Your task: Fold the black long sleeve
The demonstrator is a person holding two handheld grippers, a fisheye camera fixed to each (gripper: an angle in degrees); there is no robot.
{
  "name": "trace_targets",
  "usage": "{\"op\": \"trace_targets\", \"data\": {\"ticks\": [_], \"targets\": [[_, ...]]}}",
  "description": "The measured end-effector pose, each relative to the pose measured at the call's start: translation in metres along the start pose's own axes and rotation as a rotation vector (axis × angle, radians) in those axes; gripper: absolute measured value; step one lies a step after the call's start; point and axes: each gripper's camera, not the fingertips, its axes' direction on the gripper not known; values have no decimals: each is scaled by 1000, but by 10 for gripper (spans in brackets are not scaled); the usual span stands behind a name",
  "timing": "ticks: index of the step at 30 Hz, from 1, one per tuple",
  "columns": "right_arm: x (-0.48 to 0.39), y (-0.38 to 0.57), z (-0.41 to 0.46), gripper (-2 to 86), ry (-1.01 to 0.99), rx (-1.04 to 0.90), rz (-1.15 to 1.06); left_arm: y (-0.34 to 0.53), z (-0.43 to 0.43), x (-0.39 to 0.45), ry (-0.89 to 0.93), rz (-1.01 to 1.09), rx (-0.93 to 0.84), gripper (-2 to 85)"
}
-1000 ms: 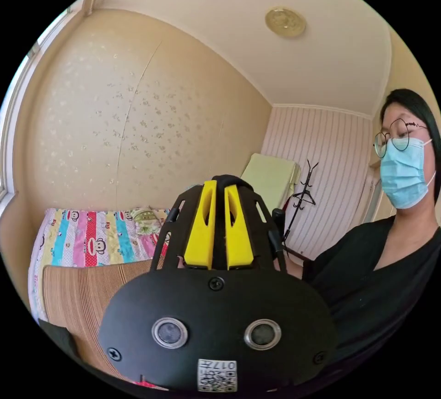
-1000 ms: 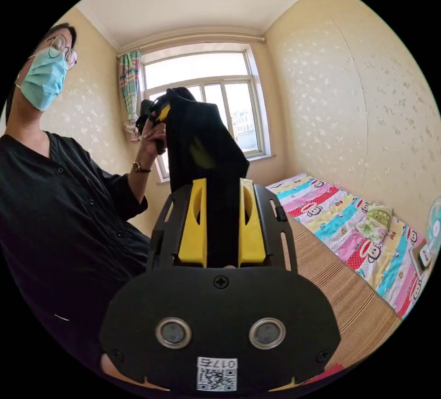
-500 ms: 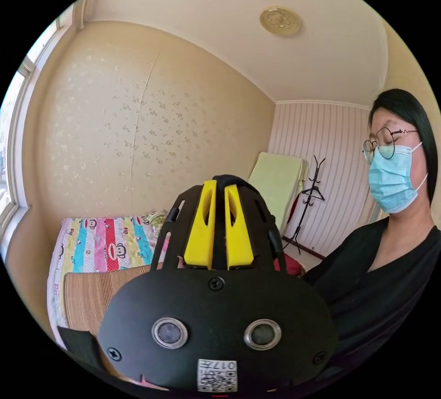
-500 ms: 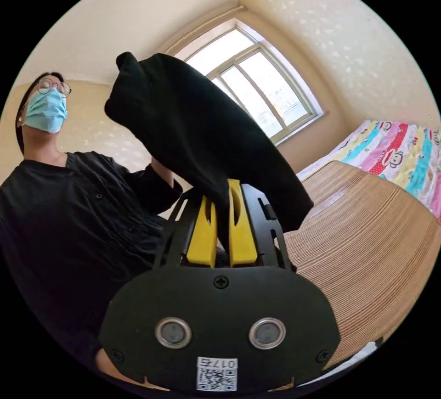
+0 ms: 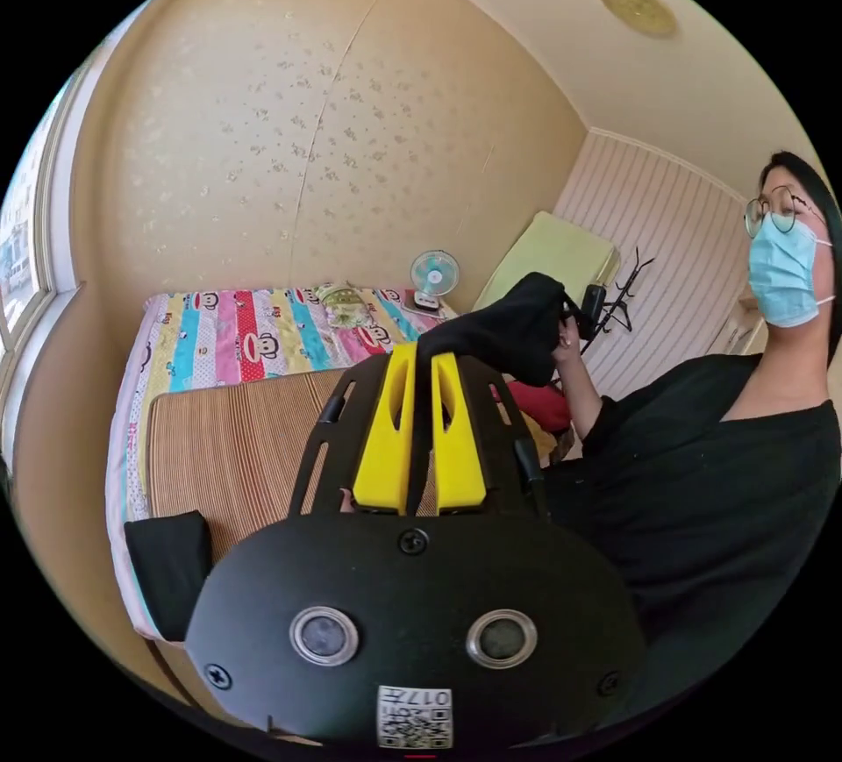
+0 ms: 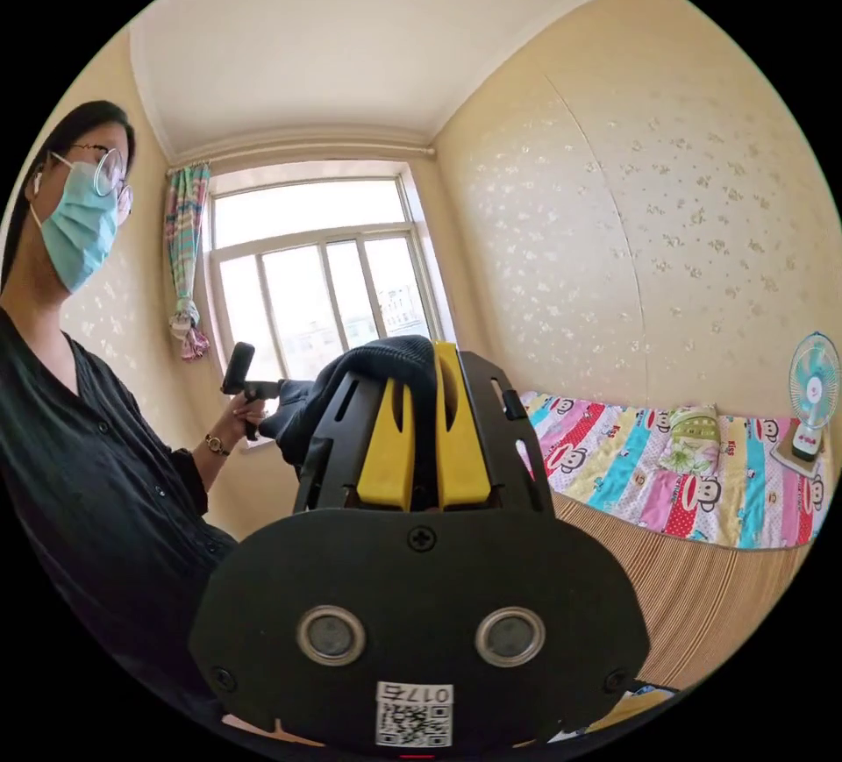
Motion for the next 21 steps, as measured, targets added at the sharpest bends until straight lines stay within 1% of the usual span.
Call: {"op": "trace_targets", "data": {"ticks": [4,8,11,14,16,17,19,20,21], "targets": [[-15,-6,-30,48,19,-22,-62,-2,-40,-3,179,27,139,13],[-31,-25,-46,45,159,-73,-118,-45,-75,-4,220,68,210,14],[-24,-43,-41,45,244,-102,-59,-93,-99,-13,221,112,228,13],[3,-56,-20,46,278,-163,22,-140,-105,-45,195,59,204,13],[27,-60,2,47,311,-234,35,-173,-92,-93,162,-16,154,15],[50,-62,24,47,347,-301,28,-181,-86,-108,151,-36,129,15],[96,-61,67,49,391,-418,16,-218,-48,-184,117,-122,5,20],[137,-59,102,51,402,-496,46,-228,-35,-205,104,-145,-23,23],[185,-54,141,55,421,-571,103,-246,-5,-252,55,-200,-82,28]]}}
